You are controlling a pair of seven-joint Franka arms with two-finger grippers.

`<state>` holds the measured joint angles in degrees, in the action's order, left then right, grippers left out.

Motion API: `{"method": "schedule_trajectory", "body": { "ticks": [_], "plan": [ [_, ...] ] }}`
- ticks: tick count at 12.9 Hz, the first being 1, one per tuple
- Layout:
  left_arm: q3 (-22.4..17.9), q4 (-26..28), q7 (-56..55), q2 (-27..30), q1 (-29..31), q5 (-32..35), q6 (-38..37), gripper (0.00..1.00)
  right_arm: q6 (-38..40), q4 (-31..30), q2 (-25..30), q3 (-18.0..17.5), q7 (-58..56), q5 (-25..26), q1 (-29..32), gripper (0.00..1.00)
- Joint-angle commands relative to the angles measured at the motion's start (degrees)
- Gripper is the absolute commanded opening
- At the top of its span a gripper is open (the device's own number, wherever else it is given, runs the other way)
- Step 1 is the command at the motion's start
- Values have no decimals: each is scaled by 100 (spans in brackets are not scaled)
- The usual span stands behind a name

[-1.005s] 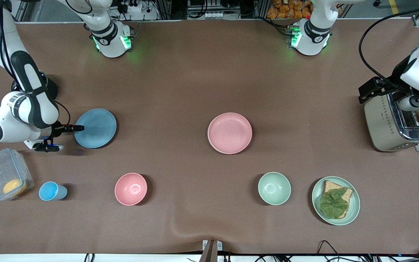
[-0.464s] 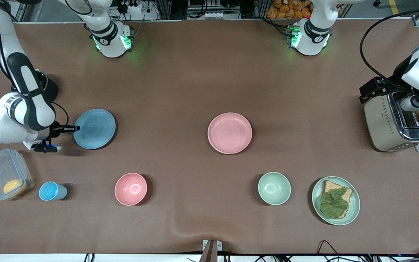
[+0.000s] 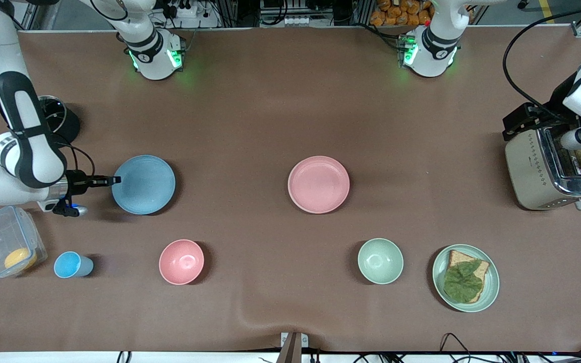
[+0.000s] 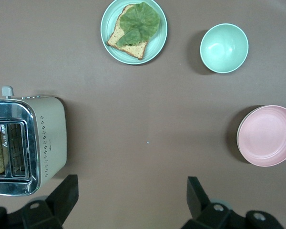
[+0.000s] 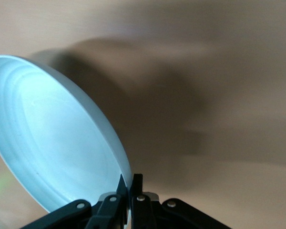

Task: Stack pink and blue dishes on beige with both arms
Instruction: 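Carry the blue plate with the right gripper onto the pink plate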

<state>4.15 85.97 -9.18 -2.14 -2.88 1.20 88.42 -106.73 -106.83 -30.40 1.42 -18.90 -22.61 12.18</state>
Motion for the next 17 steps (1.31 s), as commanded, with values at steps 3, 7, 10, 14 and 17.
{"method": "schedule_trajectory", "body": {
  "ticks": [3,7,10,14,17],
  "plan": [
    [-11,42,127,91,7,3,-123,100,363,233,-45,-54,149,-1095,-452,0],
    [7,34,127,91,24,-5,-140,100,40,364,-36,-36,1044,-2053,-1768,0],
    [16,34,232,82,24,38,-140,100,-1022,391,-54,-45,1896,-2500,-3042,0],
    [-2,-1,214,100,60,74,-220,100,-2683,444,-273,-45,2856,-3345,-4581,0],
    [7,-1,223,100,86,83,-220,100,-3563,531,-606,-45,2884,-3750,-5250,0]
  ]
}}
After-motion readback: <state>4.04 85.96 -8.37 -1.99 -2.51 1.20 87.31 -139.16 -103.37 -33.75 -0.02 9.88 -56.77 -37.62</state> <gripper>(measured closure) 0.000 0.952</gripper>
